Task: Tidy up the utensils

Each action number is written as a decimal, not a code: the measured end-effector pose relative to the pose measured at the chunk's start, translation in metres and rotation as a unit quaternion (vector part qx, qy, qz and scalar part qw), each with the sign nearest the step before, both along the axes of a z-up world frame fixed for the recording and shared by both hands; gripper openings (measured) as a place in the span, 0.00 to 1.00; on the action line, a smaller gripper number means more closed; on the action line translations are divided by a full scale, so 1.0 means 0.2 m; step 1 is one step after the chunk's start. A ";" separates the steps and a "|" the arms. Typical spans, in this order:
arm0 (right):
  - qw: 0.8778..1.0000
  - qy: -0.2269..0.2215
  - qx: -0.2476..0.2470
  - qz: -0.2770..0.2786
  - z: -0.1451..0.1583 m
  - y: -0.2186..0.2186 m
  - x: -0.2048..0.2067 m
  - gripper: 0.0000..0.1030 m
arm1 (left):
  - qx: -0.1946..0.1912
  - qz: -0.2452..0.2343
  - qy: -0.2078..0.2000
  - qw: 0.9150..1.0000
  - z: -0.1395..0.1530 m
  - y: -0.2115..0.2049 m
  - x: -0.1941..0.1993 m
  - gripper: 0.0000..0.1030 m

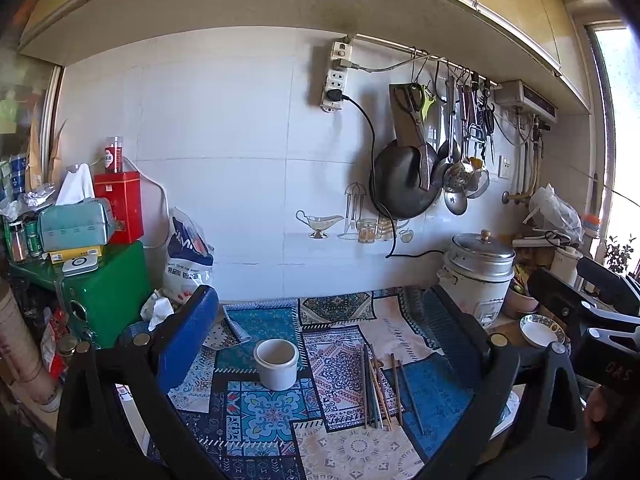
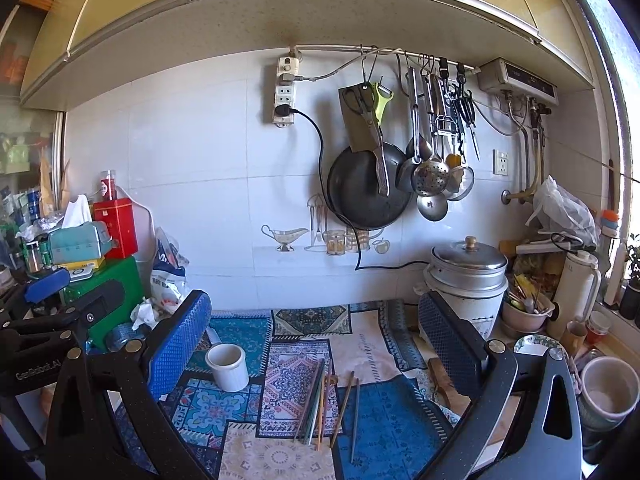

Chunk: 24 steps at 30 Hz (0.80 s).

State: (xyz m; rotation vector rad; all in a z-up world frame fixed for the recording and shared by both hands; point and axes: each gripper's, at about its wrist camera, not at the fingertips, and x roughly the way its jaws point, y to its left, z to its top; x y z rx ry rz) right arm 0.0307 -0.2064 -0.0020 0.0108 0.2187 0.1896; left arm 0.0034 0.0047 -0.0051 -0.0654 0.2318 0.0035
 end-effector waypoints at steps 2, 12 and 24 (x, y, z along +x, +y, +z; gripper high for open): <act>1.000 0.000 0.000 -0.002 0.00 0.00 0.00 1.00 | 0.001 -0.003 0.000 1.000 0.00 0.00 0.00 1.00; 1.000 0.013 -0.007 -0.018 -0.04 -0.03 0.07 1.00 | 0.000 -0.011 0.006 1.000 -0.01 -0.03 0.09 1.00; 0.992 0.100 -0.051 -0.055 -0.29 -0.17 0.41 1.00 | -0.013 -0.003 0.066 0.998 -0.17 -0.10 0.44 1.00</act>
